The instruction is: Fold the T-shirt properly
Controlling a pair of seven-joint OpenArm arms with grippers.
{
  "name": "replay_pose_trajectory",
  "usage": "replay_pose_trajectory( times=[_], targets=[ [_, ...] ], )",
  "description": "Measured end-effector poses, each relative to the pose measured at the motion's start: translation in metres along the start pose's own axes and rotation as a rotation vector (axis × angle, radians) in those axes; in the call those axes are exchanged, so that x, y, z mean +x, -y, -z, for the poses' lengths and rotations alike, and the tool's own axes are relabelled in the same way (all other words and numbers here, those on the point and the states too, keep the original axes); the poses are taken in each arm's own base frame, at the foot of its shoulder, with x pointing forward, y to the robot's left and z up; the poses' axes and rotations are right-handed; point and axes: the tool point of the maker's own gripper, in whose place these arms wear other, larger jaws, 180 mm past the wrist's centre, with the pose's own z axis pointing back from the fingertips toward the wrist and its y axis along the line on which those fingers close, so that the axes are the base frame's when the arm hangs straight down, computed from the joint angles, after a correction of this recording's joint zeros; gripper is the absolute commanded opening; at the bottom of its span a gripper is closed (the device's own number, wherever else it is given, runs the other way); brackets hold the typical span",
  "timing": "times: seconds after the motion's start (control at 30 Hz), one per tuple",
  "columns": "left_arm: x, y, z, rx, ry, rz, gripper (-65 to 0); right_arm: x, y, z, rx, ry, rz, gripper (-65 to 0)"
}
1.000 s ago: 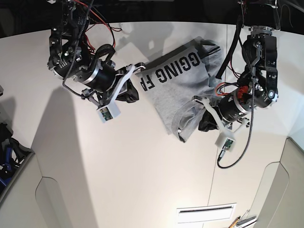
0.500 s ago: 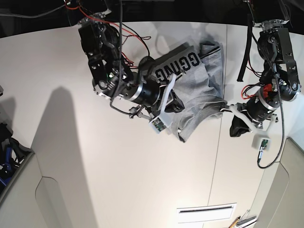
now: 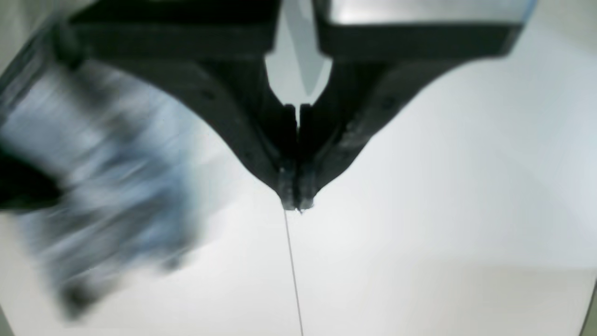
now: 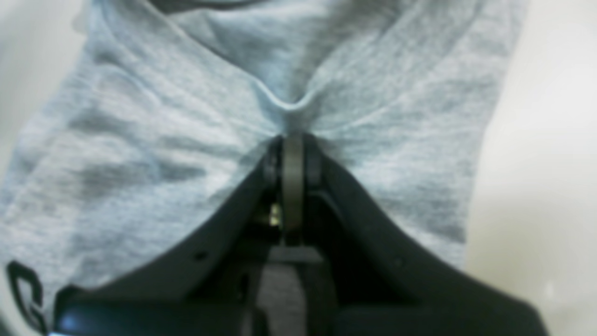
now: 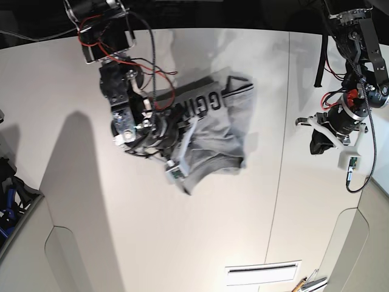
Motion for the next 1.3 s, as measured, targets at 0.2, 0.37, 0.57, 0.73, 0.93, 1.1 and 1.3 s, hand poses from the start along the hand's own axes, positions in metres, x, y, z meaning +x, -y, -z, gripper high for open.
replay_pose_trajectory(
  times=[0.2,0.37,0.57,0.73,0.93,1.1,1.3],
  targets=[
    [0.001,0.001,0.000,-0.004,0.004,-0.001,-65.0,-0.065,0.126,-0.058,-0.305,-0.098,0.069,-65.0],
    [0.003,0.004,0.000,-0.020,0.016,-0.014,-65.0,-0.094,0.150,-0.077,-0.291,-0.100,0.124,-65.0],
    [0.003,0.012,0.002,-0.046,0.030,-0.046,-65.0,-0.103,0.151,-0.081,-0.250,-0.077,0.159,-65.0],
    [0.009,0.013,0.003,-0.049,0.050,-0.051,-65.0,-0.080,0.152,-0.095,-0.278,-0.030,0.112,-65.0],
    [0.036,0.021,-0.009,-0.052,0.120,-0.001,-65.0,0.012,0.153,-0.146,-0.349,0.239,0.004,-65.0],
    [0.060,0.016,-0.049,0.016,0.214,0.088,-65.0,0.010,0.136,-0.168,-0.388,0.268,-0.060,-65.0],
    [0.022,-0.021,-0.116,0.182,0.103,0.107,-65.0,-0.061,0.109,-0.195,-0.444,0.144,-0.094,-65.0]
  ],
)
